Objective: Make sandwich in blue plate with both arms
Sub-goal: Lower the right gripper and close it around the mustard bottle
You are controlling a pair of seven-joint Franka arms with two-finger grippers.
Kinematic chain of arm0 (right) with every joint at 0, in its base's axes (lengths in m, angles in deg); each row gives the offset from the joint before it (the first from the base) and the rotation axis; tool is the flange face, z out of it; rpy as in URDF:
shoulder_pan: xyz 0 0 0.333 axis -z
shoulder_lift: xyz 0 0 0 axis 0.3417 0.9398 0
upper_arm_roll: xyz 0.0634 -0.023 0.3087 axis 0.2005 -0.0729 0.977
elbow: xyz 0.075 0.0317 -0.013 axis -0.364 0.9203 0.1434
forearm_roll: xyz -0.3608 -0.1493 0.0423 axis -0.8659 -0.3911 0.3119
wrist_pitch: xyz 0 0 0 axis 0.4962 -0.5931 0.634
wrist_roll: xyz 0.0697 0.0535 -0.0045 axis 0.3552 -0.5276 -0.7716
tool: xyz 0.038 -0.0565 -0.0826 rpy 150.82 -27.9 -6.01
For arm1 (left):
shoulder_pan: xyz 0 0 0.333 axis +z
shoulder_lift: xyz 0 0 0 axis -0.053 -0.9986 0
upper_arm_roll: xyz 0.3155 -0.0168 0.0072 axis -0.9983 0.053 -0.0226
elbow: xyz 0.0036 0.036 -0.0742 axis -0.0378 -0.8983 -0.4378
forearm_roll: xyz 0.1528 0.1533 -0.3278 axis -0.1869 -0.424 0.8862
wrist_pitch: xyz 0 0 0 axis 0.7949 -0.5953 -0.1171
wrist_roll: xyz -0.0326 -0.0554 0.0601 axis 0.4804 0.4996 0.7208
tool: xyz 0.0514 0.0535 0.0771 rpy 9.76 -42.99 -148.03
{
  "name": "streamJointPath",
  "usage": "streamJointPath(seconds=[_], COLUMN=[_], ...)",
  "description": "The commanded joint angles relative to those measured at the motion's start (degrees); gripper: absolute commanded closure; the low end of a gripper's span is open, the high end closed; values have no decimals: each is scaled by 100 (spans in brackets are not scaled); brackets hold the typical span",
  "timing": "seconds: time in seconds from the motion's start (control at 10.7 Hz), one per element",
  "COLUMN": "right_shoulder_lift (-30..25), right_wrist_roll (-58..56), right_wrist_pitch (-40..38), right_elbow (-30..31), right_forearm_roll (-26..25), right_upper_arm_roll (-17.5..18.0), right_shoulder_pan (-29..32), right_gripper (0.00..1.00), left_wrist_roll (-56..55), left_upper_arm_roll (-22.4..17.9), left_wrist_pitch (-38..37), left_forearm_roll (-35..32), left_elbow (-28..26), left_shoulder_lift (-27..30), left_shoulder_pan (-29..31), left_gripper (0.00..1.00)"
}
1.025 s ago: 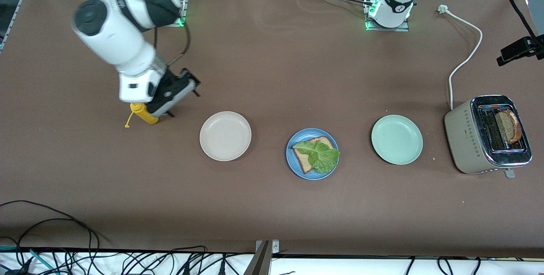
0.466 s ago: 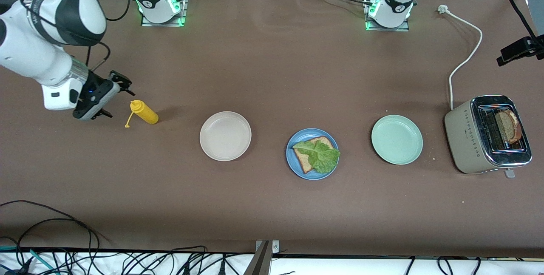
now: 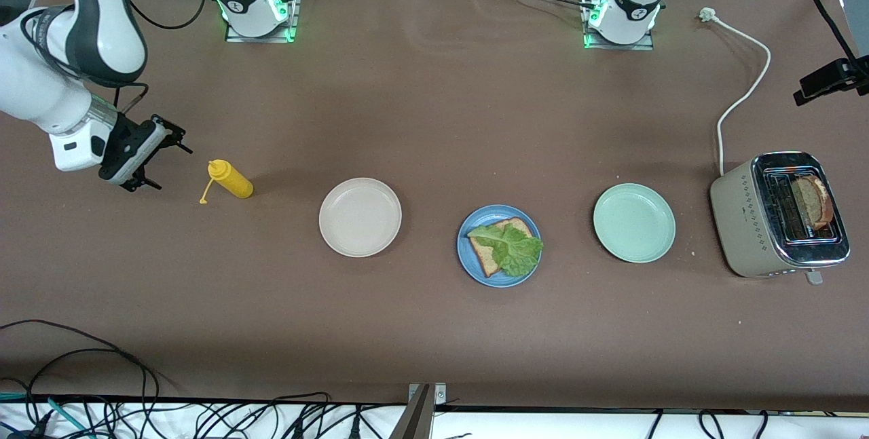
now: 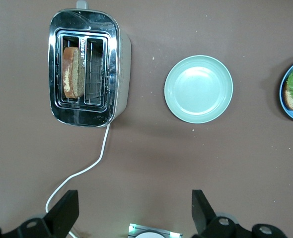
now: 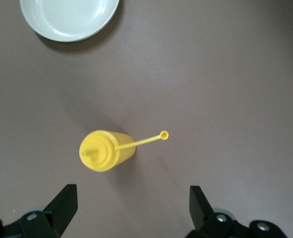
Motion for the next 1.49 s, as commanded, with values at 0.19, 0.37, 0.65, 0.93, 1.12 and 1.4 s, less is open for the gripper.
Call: streamJointPath(seconds=[0.19,0.37,0.65,0.93,1.12,1.4], right_shoulder_lift=[234,805,1719,2011,2335,3109], right_wrist_roll=[-2910,-4009,-5067,-5261,-5691,-5991], right_wrist_pitch=[3,-364,-1330,-1807,-2341,-3264], right_elbow=[480,471,358,260,138,-582], right_forearm_roll=[2104,3131,4619,4990,5568,5878], right_upper_arm_roll=[-221,-212,-177,-55,567,1053], right_shoulder_pan=[526,807,1046,1265,1878,2478], right_gripper=[0,0,0,0,0,0], left_wrist_roll=[25,25,25,25,25,-27], left_upper_arm_roll=[0,0,-8,9,27,184], left_wrist_pitch=[-62,-62,-62,-62,-62,-62], left_forearm_roll=[126,126,126,126,118,118], left_elbow=[136,136,127,136,145,154], left_shoulder_lift=[-51,-51,-51,-51,-51,-42], left_shoulder_pan=[25,25,34,8,-19,-45], left_gripper=[0,0,0,0,0,0])
